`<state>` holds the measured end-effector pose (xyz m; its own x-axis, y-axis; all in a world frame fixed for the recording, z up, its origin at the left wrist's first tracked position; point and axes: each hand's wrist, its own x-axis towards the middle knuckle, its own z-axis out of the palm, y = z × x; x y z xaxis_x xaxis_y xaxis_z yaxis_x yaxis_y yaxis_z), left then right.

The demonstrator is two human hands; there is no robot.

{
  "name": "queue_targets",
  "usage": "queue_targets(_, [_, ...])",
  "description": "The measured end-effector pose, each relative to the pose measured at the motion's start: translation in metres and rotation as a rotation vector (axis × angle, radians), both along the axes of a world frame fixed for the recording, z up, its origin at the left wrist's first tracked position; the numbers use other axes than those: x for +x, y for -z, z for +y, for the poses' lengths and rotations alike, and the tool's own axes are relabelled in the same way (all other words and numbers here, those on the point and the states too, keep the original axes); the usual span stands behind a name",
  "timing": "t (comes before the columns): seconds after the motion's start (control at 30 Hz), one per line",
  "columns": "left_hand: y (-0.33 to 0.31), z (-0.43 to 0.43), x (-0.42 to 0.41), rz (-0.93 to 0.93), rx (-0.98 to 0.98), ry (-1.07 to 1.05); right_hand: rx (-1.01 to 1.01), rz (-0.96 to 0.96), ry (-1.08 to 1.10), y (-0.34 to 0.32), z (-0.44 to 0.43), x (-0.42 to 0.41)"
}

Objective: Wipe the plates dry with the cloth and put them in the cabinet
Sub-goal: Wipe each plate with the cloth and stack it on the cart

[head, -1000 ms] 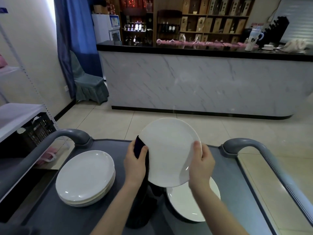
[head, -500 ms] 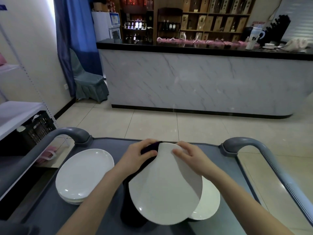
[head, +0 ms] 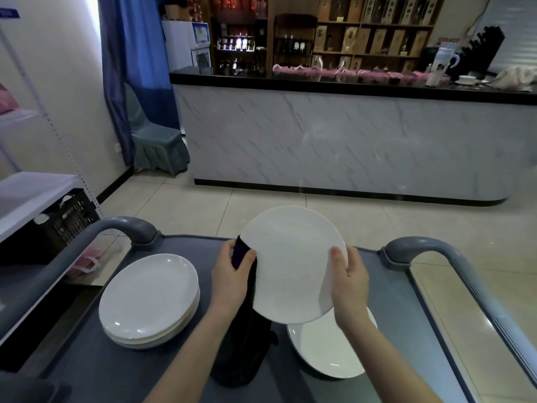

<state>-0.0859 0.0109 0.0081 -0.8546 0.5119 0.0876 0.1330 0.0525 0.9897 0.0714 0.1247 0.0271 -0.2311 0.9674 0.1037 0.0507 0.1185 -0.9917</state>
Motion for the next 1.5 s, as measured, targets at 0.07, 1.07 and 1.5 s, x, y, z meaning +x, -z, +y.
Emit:
queue_targets(0.07, [-0.012, -0.001, -0.014, 0.096, -0.005, 0.121, 0.082, -0.101, -0.167, -0.009, 0.013, 0.009])
queue_targets(1.07, [-0.019, -0.011, -0.014, 0.127, -0.027, 0.219, 0.032, -0.147, -0.358, -0.021, 0.015, 0.003])
queue_targets(1.5, [-0.004, -0.010, -0.005, 0.101, -0.002, 0.074, -0.003, -0.077, -0.216, -0.007, 0.008, 0.010])
